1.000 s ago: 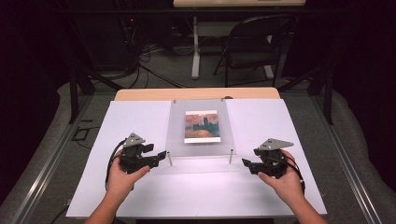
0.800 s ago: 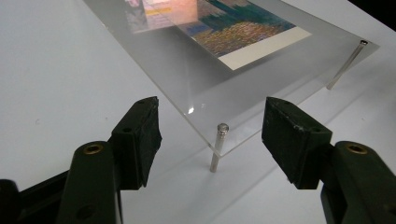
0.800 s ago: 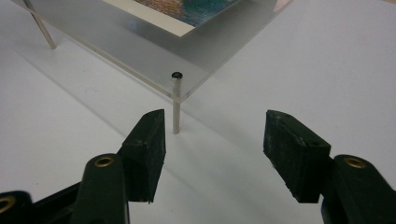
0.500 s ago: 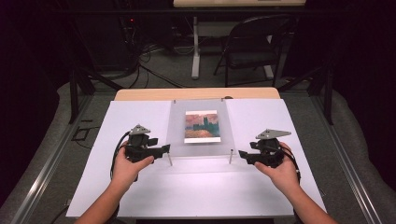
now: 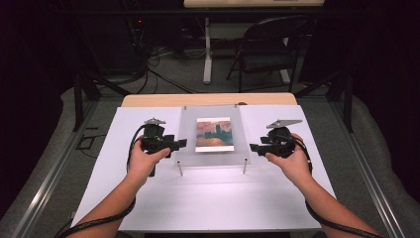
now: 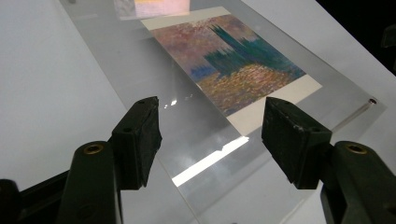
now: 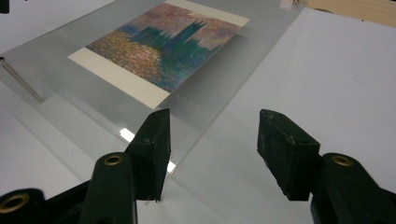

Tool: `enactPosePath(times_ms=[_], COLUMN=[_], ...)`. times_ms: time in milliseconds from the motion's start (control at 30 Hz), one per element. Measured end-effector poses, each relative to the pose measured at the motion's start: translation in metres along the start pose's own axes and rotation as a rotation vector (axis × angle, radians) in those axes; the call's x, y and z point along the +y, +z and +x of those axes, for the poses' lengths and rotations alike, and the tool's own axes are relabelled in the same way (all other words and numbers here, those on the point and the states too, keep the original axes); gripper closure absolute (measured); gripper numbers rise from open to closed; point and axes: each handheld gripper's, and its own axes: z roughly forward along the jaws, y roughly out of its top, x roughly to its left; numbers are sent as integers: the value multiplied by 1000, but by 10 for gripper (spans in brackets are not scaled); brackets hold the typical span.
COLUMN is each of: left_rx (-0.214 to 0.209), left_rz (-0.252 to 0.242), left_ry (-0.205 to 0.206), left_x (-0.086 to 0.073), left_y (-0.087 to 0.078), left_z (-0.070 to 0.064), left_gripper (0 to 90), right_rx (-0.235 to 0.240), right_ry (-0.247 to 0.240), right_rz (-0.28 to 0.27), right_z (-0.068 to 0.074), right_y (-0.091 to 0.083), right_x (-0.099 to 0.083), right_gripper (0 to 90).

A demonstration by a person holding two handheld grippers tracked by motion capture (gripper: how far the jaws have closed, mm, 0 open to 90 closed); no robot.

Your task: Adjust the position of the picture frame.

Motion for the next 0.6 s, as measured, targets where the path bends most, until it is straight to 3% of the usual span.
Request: enactPosePath(times_ms=[267,600], left_rx=[20,58], left_rz=[8,5], left_ry=[-5,4], left_x=[18,34], left_y=[13,30], left_z=[3,7], left_gripper=[373,371], right_rx=[2,22], right_ry=[-24,64], right_rz=[18,-14], right_z=[-4,-14], right_y=[12,37], right_x=[22,34], right_gripper=[451,408])
